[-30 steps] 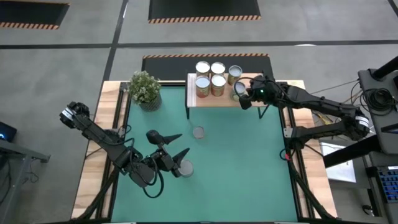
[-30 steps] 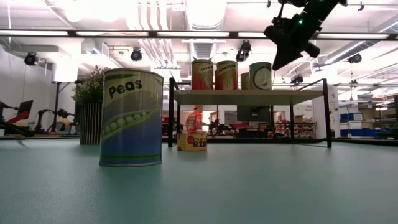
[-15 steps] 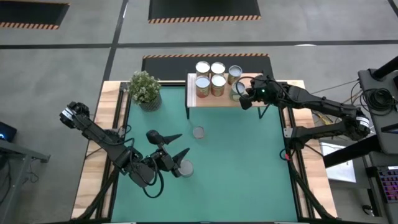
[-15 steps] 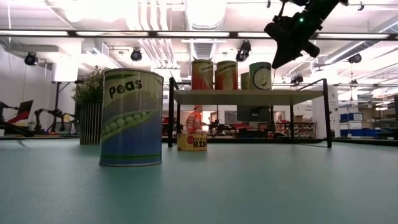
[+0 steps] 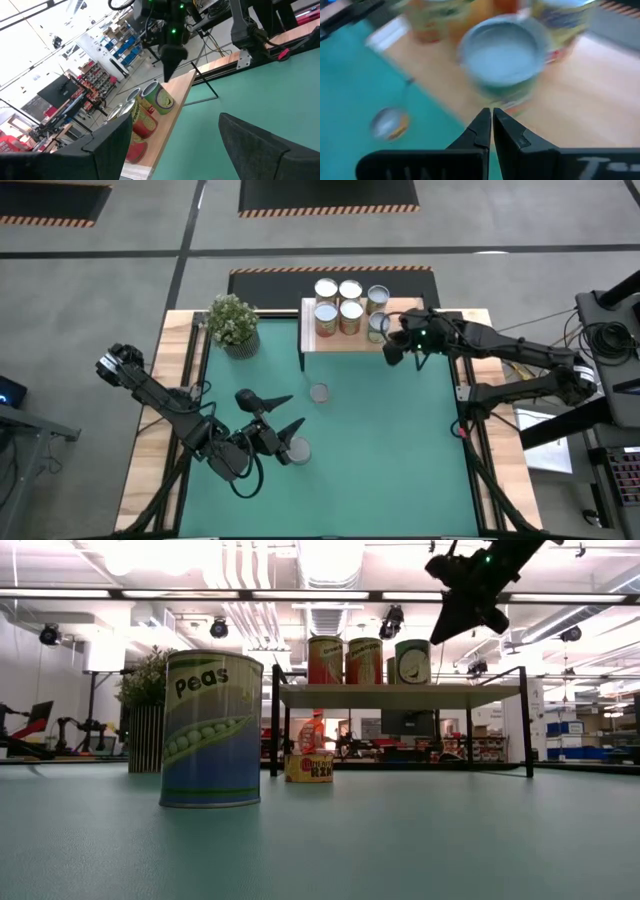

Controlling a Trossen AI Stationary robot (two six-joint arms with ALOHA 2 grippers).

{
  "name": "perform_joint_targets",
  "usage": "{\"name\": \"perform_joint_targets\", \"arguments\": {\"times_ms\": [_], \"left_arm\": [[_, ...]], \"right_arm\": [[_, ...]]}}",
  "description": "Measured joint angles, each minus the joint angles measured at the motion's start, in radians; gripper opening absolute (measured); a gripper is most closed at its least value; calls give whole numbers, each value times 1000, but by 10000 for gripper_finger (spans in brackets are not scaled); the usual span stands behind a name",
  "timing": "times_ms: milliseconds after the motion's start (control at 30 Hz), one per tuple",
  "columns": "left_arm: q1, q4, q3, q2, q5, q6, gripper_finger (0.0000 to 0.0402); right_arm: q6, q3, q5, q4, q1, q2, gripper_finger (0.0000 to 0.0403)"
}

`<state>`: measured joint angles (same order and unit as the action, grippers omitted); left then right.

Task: Pick and place cans onto a shelf
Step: Put the canned chicken soup on the shelf

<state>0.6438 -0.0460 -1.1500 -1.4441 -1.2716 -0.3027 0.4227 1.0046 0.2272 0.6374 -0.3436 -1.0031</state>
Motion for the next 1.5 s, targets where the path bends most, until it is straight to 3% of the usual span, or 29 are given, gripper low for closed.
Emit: {"name": "perform_joint_targets", "arguments": {"times_ms": [167, 500, 1200, 1500], "left_arm": [[0, 0, 0, 0, 0, 0, 279], [0, 0, 0, 0, 0, 0, 279], [0, 0, 0, 0, 0, -3, 279], [0, 0, 0, 0, 0, -3, 279]], "right_arm": [[-16, -19, -9, -56, 58, -13, 9], [-89, -50, 115, -139, 48, -57, 9], [-338, -50, 105, -208, -9, -63, 9], [-371, -50, 105, -211, -33, -63, 9]]}}
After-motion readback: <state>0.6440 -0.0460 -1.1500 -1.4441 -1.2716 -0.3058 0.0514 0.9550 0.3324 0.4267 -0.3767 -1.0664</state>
